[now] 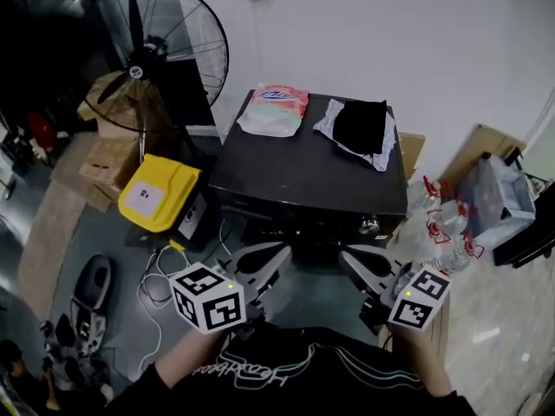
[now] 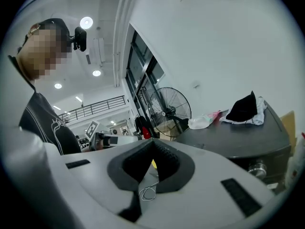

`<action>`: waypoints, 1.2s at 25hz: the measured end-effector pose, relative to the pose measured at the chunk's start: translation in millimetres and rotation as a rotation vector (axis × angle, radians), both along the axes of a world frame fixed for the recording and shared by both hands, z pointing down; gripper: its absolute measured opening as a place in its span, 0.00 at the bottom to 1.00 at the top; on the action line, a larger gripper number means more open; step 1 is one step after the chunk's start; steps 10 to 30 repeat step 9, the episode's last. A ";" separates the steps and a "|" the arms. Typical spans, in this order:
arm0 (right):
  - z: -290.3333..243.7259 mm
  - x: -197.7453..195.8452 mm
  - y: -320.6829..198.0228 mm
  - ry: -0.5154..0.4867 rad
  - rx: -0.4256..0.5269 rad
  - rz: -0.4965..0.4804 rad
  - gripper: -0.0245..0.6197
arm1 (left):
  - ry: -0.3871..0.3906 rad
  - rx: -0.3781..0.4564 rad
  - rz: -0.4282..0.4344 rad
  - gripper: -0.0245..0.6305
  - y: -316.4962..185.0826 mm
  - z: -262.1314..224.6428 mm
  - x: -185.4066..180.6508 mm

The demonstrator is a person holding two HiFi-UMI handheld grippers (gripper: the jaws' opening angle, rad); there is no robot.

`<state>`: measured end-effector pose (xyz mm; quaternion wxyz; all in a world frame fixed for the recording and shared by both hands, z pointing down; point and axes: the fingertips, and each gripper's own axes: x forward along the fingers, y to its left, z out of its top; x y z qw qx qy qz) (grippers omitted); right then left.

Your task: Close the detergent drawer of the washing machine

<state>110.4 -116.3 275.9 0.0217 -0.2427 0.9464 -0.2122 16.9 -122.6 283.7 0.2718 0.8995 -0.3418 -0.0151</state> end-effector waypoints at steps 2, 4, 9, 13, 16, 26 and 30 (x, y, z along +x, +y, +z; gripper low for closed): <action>-5.8 1.7 4.0 -0.005 0.018 -0.004 0.08 | 0.009 0.010 -0.003 0.07 4.4 -7.2 3.3; -9.4 3.2 8.3 -0.005 0.031 -0.012 0.08 | -0.016 0.035 -0.010 0.07 7.0 -11.7 4.5; -14.4 11.3 17.6 0.002 0.036 -0.024 0.08 | -0.047 0.066 -0.007 0.07 16.4 -18.0 10.3; -14.4 11.3 17.6 0.002 0.036 -0.024 0.08 | -0.047 0.066 -0.007 0.07 16.4 -18.0 10.3; -14.4 11.3 17.6 0.002 0.036 -0.024 0.08 | -0.047 0.066 -0.007 0.07 16.4 -18.0 10.3; -14.4 11.3 17.6 0.002 0.036 -0.024 0.08 | -0.047 0.066 -0.007 0.07 16.4 -18.0 10.3; -14.4 11.3 17.6 0.002 0.036 -0.024 0.08 | -0.047 0.066 -0.007 0.07 16.4 -18.0 10.3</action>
